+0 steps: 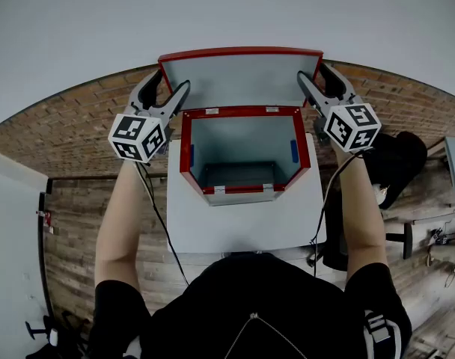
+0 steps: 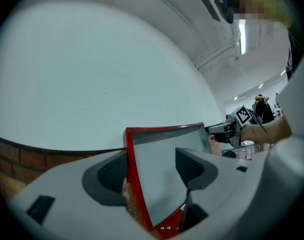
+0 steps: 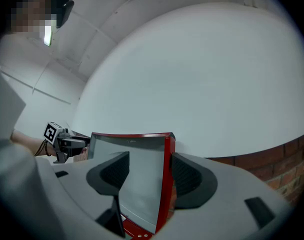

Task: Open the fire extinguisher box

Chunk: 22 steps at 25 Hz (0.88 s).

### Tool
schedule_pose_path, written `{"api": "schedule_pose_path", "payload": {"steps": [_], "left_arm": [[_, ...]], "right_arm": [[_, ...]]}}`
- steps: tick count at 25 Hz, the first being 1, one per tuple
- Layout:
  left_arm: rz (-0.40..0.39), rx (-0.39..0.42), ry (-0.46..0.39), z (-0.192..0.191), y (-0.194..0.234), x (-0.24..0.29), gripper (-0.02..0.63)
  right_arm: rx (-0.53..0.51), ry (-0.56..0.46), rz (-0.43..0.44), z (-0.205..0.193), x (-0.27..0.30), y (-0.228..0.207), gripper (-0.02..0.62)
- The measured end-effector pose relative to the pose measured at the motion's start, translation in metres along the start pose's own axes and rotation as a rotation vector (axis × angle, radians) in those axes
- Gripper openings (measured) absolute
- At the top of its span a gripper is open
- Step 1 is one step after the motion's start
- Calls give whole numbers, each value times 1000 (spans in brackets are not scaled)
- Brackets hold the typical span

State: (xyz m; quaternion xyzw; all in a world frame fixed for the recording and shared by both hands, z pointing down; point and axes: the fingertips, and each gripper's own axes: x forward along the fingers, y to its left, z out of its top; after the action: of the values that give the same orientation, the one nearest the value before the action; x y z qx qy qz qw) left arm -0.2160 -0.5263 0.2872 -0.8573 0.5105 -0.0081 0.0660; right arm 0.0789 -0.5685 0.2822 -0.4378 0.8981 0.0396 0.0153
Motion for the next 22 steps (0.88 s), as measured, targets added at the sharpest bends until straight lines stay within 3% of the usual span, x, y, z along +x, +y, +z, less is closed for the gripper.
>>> {"api": "schedule_pose_path", "payload": {"steps": [7, 13, 20, 22], "left_arm": [[52, -40, -28, 9, 8, -17, 345], [111, 20, -108, 31, -3, -54, 340], [89, 2, -176, 51, -40, -91, 249], [78, -7, -180, 51, -51, -99, 209]], "right_arm": [[7, -39, -22, 11, -18, -2, 272], [-14, -89, -27, 29, -52, 17, 272], [-28, -135, 27, 51, -90, 63, 262], [-28, -144, 29, 53, -101, 75, 200]]}}
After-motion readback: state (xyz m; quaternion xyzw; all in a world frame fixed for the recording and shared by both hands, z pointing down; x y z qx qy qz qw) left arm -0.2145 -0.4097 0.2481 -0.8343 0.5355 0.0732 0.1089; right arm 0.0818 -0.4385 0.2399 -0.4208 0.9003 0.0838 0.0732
